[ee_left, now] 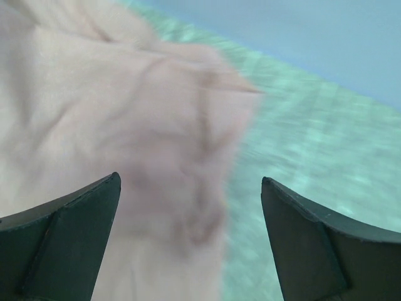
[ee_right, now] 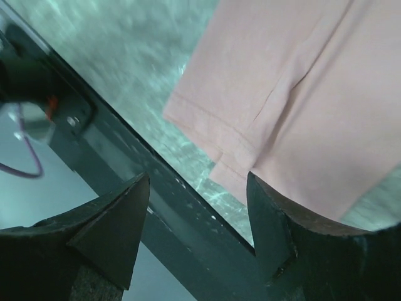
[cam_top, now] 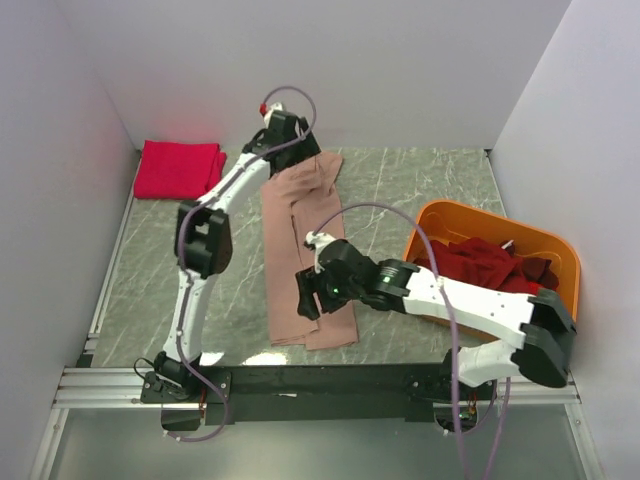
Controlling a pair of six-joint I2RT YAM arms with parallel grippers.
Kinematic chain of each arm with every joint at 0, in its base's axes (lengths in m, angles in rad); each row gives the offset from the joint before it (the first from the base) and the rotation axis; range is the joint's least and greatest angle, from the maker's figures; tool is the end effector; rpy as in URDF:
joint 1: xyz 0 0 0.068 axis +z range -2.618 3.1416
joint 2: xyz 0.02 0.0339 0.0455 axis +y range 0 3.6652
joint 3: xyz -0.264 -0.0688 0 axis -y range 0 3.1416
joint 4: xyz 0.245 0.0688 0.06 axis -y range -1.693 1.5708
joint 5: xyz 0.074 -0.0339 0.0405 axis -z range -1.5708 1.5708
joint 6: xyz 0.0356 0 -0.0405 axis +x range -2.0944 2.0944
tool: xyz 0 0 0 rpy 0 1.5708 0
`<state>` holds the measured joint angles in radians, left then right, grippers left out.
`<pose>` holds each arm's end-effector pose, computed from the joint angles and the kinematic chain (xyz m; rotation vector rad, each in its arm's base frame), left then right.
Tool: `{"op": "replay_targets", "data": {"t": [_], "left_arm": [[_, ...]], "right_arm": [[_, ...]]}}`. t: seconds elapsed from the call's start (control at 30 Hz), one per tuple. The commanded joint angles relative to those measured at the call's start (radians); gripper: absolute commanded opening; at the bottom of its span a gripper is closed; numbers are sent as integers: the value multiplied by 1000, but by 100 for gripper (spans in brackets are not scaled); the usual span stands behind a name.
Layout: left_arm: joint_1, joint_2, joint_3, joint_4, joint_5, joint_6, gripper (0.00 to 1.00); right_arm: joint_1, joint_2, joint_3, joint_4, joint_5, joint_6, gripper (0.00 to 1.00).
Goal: Fold and stack the t-shirts
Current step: Fold the tshirt
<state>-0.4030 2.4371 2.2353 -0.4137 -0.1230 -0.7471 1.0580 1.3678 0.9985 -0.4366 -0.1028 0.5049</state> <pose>0.5191 -0.2166 0.2310 -0.4512 2.1821 -0.5119 0.1404 0.2568 0.2607 -0.7463 2.4365 0.8148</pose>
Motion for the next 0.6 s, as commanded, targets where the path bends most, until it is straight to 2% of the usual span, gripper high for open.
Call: {"op": "replay_targets", "data": {"t": [0.0,0.07,0.1,0.17,0.2,0.23,0.3,0.33,0.43,0.53,0.57], "left_arm": [[-33,-322,-57,-14,10,19,99],[-54,-416,-193,-49,-7,-18,99],[-63,-519,-253,-68,-26,-27,99],[-98,-629,-467,-80,-44,-67,99],[-115,-747,-547,-79,-84,-83,99],[-135,-807,-718,-57,-110,-104,99],[-192,-982,-888,-33,-176,-193,99],[-210,-1034,-1043,-27,-182,-239,100],[-301,-1206,-1301,-25,-164,-386,99],[-433,-1320,-1457,-100,-179,-532,100],[-517,-1342,-1485,-134,-188,-604,99]], "right_arm": [[0,-87,16,-36,130,38,70],[-6,-125,-11,-53,161,53,71],[-9,-139,-23,-56,167,61,71],[-22,-171,-66,-56,178,66,71],[-26,-179,-76,-66,178,70,71],[-30,-187,-93,-74,179,69,71],[-38,-205,-112,-85,180,69,71],[-39,-213,-135,-88,173,67,71],[-44,-246,-187,-79,140,69,71],[-44,-272,-234,-51,106,69,71],[-44,-279,-263,-45,106,70,71]]}}
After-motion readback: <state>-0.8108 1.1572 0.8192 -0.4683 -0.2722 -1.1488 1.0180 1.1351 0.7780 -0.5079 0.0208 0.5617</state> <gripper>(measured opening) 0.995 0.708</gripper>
